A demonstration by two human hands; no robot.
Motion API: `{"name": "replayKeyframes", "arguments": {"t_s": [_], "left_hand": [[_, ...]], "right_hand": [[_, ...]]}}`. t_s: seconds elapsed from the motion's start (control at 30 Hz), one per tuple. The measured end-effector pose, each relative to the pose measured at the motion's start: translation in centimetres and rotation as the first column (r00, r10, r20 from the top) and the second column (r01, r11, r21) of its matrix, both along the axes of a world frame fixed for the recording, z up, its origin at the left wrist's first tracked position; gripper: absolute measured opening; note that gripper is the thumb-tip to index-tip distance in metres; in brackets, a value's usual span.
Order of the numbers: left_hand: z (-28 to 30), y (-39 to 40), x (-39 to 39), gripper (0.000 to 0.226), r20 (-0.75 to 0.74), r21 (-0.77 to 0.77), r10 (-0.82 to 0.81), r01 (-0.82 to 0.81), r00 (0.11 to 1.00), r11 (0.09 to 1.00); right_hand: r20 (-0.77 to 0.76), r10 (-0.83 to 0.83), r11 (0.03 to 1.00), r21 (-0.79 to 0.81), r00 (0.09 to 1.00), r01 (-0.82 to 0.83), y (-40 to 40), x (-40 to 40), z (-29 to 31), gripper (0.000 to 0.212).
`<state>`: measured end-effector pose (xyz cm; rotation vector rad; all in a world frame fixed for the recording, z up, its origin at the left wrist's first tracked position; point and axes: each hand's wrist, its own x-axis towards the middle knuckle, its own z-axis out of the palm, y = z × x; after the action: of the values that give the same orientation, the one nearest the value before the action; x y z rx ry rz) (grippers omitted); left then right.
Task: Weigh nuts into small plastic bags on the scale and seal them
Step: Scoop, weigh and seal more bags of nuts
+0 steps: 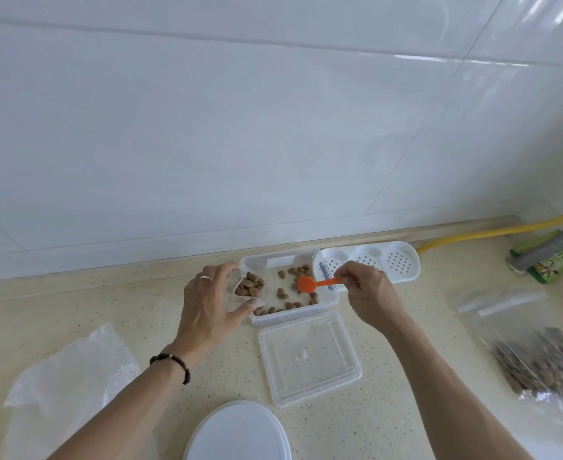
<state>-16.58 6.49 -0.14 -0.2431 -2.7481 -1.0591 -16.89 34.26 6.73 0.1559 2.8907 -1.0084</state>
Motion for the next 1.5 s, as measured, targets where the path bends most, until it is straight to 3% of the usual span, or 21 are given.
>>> {"name": "replayKeyframes", "arguments": {"t_s": [0.17, 0.43, 0.8, 0.97, 1.1, 1.33, 1.5], "left_hand": [[-0.4, -0.1, 0.0, 0.073, -0.009, -0.012, -0.014, 0.014, 1.000, 1.000], [-1.1, -0.1, -0.2, 0.080, 0.017, -0.010, -0.008, 0.008, 1.000, 1.000], [-0.7, -1.0, -0.2, 0.084, 0.024, -0.055, 0.043, -0.042, 0.999, 0.998], [0.3, -2.0, -0.7, 0.082, -0.022, -0.159, 0.083, -0.086, 0.996, 0.984], [0.7, -2.7, -1.2, 0.077, -0.039, -0.234, 0.097, -0.104, 0.994, 0.967], [2.0, -0.2, -1.8, 0.072, -0.024, -0.243, 0.101, -0.104, 0.995, 0.965], [2.9, 2.0, -1.8, 0.074, 0.080, -0.135, 0.091, -0.080, 0.993, 0.988]], "right_hand": [[0.195, 0.037, 0.989, -0.146, 0.980, -0.008, 0.1, -0.4, 0.3, 0.028], [0.374, -0.002, 0.900, -0.404, 0.927, 0.165, -2.7, -0.4, -1.6, 0.021], [0.446, -0.117, 0.696, -0.601, 0.888, 0.393, -3.3, 0.5, -2.1, 0.019], [0.453, -0.162, 0.557, -0.692, 0.877, 0.460, -3.0, 0.5, -1.7, 0.019], [0.423, -0.199, 0.516, -0.722, 0.884, 0.461, -1.9, 0.4, -0.4, 0.019], [0.263, -0.254, 0.589, -0.722, 0.931, 0.364, -0.3, 0.0, 5.0, 0.019], [0.059, -0.210, 0.824, -0.526, 0.976, 0.209, -3.2, 0.9, 8.3, 0.020]]}}
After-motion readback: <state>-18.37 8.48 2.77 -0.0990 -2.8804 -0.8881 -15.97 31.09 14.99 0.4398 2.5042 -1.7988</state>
